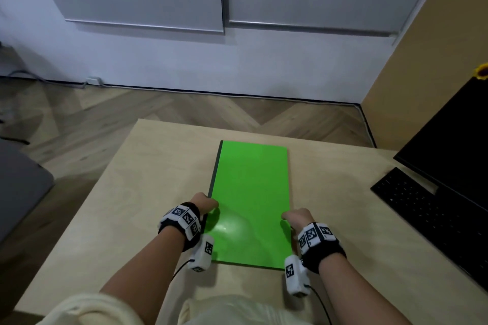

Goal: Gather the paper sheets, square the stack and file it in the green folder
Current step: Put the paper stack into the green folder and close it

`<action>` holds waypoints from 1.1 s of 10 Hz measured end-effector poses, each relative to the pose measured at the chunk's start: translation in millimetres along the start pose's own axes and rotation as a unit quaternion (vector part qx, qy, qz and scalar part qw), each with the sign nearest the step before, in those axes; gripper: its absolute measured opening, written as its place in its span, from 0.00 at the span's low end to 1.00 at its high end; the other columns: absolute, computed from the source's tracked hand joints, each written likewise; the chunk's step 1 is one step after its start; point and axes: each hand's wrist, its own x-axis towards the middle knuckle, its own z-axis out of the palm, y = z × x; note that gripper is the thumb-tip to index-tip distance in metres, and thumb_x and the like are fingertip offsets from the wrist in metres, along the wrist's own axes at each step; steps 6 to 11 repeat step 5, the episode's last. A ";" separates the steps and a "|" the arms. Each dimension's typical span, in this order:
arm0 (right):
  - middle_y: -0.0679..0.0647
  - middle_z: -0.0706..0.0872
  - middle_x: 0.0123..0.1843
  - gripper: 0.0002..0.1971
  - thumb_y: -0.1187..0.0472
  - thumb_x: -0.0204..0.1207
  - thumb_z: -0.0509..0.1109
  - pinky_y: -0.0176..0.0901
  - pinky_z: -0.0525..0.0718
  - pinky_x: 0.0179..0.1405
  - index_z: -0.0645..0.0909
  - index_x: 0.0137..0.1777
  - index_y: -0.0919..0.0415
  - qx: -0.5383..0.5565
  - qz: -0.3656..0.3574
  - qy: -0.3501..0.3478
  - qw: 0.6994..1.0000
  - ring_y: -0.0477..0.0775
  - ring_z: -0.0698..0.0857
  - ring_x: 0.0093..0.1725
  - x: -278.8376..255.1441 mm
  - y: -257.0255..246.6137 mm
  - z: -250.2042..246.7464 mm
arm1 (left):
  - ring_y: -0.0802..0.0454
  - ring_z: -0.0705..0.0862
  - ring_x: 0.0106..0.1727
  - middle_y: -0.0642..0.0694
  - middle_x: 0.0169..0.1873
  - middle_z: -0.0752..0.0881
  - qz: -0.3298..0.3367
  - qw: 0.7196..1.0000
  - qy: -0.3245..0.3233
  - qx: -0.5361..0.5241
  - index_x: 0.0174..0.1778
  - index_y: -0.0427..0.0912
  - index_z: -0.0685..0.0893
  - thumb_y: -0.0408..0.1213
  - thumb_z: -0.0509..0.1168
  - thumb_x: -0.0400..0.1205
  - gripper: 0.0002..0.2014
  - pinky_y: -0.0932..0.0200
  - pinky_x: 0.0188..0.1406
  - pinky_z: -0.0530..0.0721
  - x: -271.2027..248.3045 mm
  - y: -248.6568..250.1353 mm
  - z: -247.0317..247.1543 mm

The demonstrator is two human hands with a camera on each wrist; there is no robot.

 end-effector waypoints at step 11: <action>0.67 0.81 0.68 0.20 0.66 0.77 0.64 0.54 0.77 0.67 0.77 0.68 0.72 0.005 -0.073 0.029 0.997 0.65 0.80 0.66 -25.0 18.1 -2.8 | 0.45 0.81 0.41 0.35 0.44 0.85 0.022 0.993 -0.045 -0.109 0.56 0.30 0.85 0.29 0.63 0.83 0.10 0.56 0.42 0.79 -9.2 -69.2 -14.7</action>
